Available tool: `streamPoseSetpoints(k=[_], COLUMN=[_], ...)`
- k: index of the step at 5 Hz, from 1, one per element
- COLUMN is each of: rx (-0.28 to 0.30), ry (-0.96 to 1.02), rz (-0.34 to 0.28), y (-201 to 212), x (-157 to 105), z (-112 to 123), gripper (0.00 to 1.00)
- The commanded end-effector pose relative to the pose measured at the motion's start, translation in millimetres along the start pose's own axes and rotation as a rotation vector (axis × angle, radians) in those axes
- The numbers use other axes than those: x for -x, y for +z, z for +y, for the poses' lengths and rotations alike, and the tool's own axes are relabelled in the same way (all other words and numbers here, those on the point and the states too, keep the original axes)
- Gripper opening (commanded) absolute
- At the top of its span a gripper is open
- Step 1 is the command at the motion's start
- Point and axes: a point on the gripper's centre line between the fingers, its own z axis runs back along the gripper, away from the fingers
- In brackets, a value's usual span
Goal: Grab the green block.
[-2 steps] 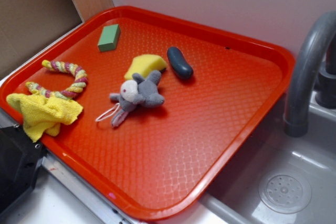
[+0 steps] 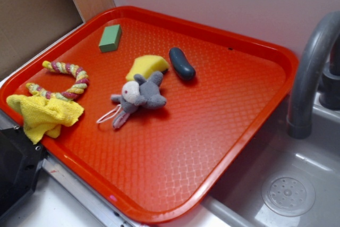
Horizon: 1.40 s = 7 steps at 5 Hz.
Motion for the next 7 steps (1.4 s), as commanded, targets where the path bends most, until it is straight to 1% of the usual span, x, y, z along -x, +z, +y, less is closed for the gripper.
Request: streamPoseSetpoints(k=[1, 2, 3, 4, 5, 6, 7], rx=[-0.013, -0.07, -0.127, -0.156, -0.207, -0.21, -0.243], ry=[0.438, 0.664, 0.752, 0.759, 0.773, 0.761, 0.768], rz=[-0.087, -0.119, -0.148, -0.182, -0.201, -0.197, -0.189], y=[-34, -60, -75, -94, -105, -123, -136], x=[-18, -28, -34, -50, -64, -88, -103], z=[17, 39, 48, 58, 66, 86, 104], gripper=[1.0, 1.0, 1.0, 1.0, 1.0, 1.0, 1.0])
